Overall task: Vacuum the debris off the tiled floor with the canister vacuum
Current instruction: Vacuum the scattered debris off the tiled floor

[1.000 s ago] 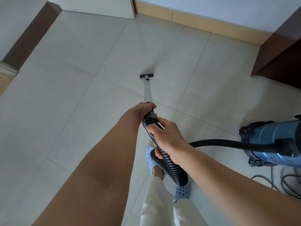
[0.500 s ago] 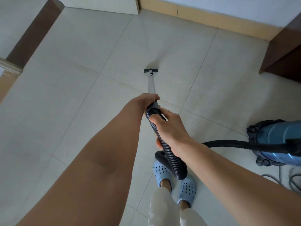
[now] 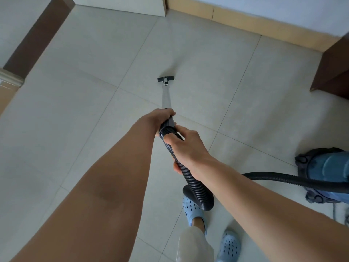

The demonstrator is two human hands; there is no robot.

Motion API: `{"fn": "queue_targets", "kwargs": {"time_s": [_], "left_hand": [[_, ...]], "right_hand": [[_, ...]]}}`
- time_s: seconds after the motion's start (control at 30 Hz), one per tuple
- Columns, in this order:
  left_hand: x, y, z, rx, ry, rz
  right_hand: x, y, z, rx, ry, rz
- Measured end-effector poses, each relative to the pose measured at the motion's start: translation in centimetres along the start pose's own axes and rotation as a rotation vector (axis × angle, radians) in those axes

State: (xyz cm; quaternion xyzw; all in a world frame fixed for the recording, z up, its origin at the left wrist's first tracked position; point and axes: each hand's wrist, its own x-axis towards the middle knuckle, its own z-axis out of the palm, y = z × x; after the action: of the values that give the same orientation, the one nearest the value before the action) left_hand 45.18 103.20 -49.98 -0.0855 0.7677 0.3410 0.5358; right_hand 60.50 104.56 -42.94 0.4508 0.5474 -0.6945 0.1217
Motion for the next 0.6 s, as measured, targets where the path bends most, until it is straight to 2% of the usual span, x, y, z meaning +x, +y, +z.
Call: {"fn": "queue_targets", "kwargs": {"time_s": [0.33, 0.6], "left_hand": [[-4.8, -7.5, 5.1, -0.252, -0.06, -0.062], [-8.4, -13.1, 11.2, -0.308, -0.088, -0.072]], "right_hand": [[-6.6, 5.9, -2.4, -0.272, 0.033, -0.026], [-12.7, 11.2, -5.9, -0.41, 0.052, -0.043]]}}
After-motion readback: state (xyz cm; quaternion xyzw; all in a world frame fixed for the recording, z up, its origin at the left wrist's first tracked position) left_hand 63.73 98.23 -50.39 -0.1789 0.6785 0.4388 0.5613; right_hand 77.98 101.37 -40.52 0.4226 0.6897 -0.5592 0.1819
